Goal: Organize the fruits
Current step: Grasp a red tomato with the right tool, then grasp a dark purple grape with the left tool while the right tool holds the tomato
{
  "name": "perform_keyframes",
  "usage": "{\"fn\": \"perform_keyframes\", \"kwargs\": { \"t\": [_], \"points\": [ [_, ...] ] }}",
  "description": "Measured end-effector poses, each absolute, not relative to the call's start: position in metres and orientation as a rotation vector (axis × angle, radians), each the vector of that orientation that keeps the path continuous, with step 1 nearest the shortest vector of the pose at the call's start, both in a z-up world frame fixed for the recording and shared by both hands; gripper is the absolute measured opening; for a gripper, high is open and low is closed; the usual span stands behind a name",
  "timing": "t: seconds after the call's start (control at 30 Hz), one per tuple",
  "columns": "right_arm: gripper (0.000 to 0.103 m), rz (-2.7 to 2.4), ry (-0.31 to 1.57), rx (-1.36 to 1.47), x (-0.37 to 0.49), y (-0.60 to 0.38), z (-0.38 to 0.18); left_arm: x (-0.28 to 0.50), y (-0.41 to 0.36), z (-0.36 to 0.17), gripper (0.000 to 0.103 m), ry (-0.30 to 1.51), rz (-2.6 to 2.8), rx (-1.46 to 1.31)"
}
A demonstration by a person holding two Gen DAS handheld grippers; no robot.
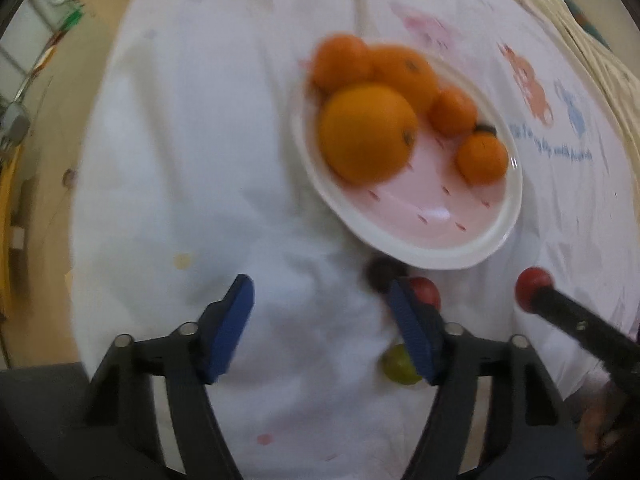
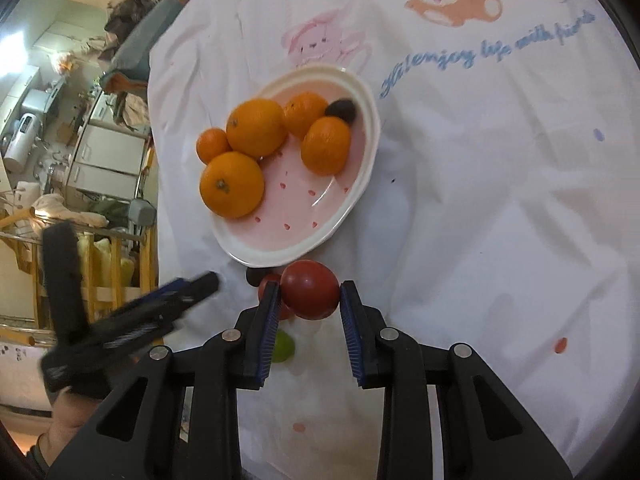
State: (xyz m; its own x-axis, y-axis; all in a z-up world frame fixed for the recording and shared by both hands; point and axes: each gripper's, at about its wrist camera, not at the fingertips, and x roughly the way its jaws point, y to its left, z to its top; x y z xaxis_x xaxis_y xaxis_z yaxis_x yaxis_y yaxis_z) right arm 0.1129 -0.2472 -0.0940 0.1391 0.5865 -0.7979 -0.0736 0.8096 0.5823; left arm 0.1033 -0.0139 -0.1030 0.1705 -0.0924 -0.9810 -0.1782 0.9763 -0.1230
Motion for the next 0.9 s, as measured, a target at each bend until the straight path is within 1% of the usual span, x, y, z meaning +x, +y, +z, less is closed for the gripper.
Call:
{"fn": "perform_keyframes", "kwargs": {
  "t": [0.3,0.33,0.37,0.4,0.47,0.6,0.7,0.73,0.77,0.8,0.9],
  "points": [
    [0.032,0.495,1.336,0.492,0.114,-0.256,-0.088,0.117,-0.036,-0.120,0.065,1.425,0.054,-0.153],
    [0.032,0.497,1.334,0.496,0.115,-0.257,-0.087,0.118,-0.039,-0.121,0.064,1.430,0.052,-0.148],
    [0.032,0.499,1.334,0.497,0.114,-0.258,-0.087,0.119,-0.042,-0.121,0.060,1.432,0.047,-0.142],
    [0.032,0.499,1.334,0.498,0.114,-0.258,-0.087,0.120,-0.046,-0.121,0.059,1.434,0.036,-0.129],
    [0.032,0.501,1.336,0.498,0.114,-0.258,-0.087,0.122,-0.050,-0.122,0.053,1.437,0.030,-0.117],
    [0.032,0.496,1.339,0.499,0.114,-0.259,-0.088,0.124,-0.056,-0.123,0.052,1.443,0.030,-0.102],
    [0.032,0.493,1.337,0.498,0.114,-0.259,-0.087,0.121,-0.061,-0.124,0.048,1.449,0.024,-0.101],
    [0.032,0.492,1.336,0.498,0.114,-0.258,-0.087,0.121,-0.062,-0.125,0.047,1.451,0.021,-0.104],
    [0.032,0.494,1.336,0.497,0.114,-0.258,-0.087,0.121,-0.063,-0.125,0.022,1.454,-0.006,-0.129],
    [0.032,0.496,1.335,0.495,0.115,-0.258,-0.086,0.121,-0.065,-0.127,0.014,1.480,-0.063,-0.181],
    [0.032,0.499,1.326,0.484,0.116,-0.255,-0.084,0.117,-0.068,-0.131,0.014,1.491,-0.087,-0.147]
  ]
}}
